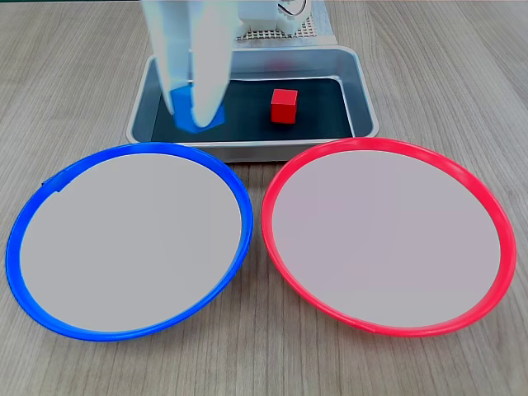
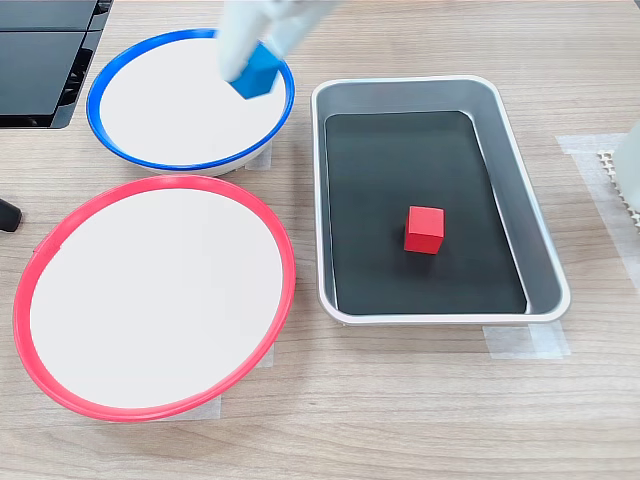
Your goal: Move two blocks tray to matching dishes
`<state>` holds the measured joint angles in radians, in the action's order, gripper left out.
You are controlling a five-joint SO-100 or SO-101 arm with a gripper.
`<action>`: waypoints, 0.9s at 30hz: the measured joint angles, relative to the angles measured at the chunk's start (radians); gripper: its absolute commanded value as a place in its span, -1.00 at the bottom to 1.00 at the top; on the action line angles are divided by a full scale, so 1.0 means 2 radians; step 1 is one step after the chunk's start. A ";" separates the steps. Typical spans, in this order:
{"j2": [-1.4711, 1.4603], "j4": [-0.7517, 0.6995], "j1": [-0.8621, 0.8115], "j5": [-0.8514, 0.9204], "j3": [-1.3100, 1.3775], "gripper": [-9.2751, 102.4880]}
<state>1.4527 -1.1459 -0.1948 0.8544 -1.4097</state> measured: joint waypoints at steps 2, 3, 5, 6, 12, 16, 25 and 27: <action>-0.057 0.015 -0.022 0.003 0.044 -0.84; -0.066 0.020 -0.026 0.007 0.050 -0.82; -0.116 0.046 -0.040 0.028 0.071 -0.65; -0.133 0.054 -0.044 0.043 0.075 -0.51; -0.163 0.086 -0.058 0.119 0.075 -0.52; -0.117 0.022 -0.049 0.138 0.056 -0.84; 0.152 -0.195 0.037 0.202 -0.169 -0.70; 0.208 -0.163 0.058 0.196 -0.267 -0.51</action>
<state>1.8684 -1.4726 -0.0782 1.2456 -1.9436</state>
